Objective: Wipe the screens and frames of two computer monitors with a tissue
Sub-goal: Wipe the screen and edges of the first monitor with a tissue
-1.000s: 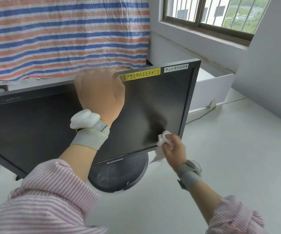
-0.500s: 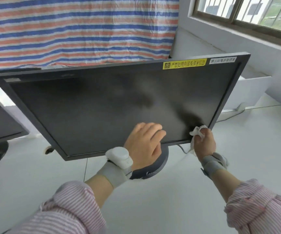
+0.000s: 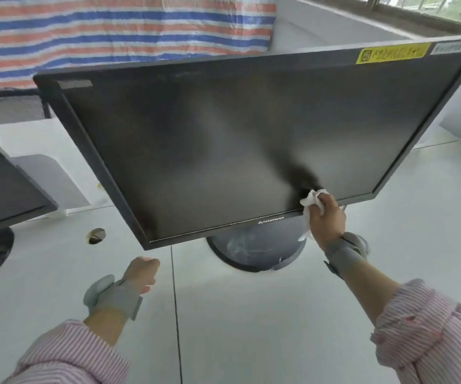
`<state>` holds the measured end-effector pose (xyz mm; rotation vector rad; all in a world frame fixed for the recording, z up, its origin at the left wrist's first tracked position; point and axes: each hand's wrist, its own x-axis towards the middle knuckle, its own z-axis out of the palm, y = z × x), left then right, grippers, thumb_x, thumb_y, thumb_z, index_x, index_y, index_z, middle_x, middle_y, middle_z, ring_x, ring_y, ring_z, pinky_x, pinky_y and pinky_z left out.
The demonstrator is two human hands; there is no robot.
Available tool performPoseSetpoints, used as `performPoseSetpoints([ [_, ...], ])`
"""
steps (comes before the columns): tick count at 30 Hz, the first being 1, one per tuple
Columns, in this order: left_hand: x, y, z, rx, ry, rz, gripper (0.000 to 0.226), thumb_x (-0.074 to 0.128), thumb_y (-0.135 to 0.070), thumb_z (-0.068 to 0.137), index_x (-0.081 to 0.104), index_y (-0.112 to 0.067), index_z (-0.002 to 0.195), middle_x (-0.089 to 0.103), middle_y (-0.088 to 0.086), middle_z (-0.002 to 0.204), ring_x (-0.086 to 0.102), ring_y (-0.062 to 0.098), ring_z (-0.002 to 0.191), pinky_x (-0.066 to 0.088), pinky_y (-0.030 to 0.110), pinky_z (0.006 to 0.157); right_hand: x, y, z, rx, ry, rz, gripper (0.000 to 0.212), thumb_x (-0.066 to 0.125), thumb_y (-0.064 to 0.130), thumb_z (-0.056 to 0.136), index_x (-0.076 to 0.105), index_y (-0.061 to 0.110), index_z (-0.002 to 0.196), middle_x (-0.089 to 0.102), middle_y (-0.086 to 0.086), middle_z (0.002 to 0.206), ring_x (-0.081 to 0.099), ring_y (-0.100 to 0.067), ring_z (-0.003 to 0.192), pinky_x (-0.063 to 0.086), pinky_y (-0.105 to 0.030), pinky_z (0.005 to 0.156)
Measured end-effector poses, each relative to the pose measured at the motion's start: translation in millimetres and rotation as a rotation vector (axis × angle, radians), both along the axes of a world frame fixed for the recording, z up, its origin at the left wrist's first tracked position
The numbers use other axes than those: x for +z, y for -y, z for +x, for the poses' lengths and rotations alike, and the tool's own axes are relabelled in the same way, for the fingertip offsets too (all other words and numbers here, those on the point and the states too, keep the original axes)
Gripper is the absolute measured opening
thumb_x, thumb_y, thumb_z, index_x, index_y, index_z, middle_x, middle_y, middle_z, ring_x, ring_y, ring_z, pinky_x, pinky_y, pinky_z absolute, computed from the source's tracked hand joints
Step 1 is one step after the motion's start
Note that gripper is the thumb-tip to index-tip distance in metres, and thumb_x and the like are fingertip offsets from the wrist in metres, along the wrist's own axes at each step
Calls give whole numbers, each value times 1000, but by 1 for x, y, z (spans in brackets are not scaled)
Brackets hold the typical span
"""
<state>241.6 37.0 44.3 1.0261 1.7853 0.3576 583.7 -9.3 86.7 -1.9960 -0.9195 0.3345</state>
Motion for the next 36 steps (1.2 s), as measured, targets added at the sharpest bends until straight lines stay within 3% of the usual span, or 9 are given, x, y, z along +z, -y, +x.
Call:
performPoseSetpoints([
  [3,11,-11,-15,115,129,197,26,47,-14,87,57,-2,107,55,12,92,49,27,87,44,38,79,-4,-3,-37,30,10,4,16,50,-1,87,60,-2,99,64,-25,93,53,-37,80,24,-21,59],
  [5,24,-14,-13,217,354,271,15,45,-18,89,58,-9,86,55,6,80,51,22,76,38,31,68,-6,-2,-62,85,5,-13,13,51,0,87,61,-1,95,63,-21,86,46,-27,71,26,-19,55],
  [8,35,-17,-8,239,496,309,30,31,-8,95,51,-14,74,55,5,77,52,15,72,41,26,69,-3,-4,-104,156,-25,-31,12,52,1,87,63,4,90,58,-9,75,48,-24,62,33,-7,50],
  [13,37,-17,-16,158,511,280,24,32,-23,98,54,-16,101,57,6,100,54,18,91,38,34,87,-6,-11,-181,367,-34,-53,19,50,19,77,66,12,84,66,-8,84,58,-29,78,39,-27,65],
  [19,48,-16,-25,30,464,257,40,31,-41,99,57,-14,113,60,5,119,53,24,115,33,43,107,5,-6,-251,837,34,-136,23,53,9,80,67,18,96,69,-5,91,59,-25,80,40,-23,67],
  [27,58,-16,-32,3,524,271,36,31,-37,100,62,-21,90,63,0,100,57,19,97,33,40,101,43,-9,-253,561,-201,165,16,52,21,91,57,13,105,53,4,75,50,-14,69,44,-26,65],
  [31,56,-16,-35,9,534,252,41,30,-39,100,60,-13,111,61,7,121,53,25,116,31,48,110,63,-24,-268,515,-249,214,6,51,25,91,56,24,88,53,10,66,52,-12,64,48,-26,64],
  [33,58,-15,-34,20,531,265,41,28,-37,100,59,-12,109,61,8,117,54,24,111,33,45,109,54,-26,-271,516,-250,160,12,51,27,92,61,21,96,54,10,66,55,-17,69,49,-31,67],
  [36,58,-14,-31,5,486,293,43,23,-38,101,60,-16,100,62,4,109,57,21,101,34,40,102,18,-16,-260,509,-193,-185,21,47,37,91,62,22,87,55,4,66,54,-27,78,40,-29,68],
])
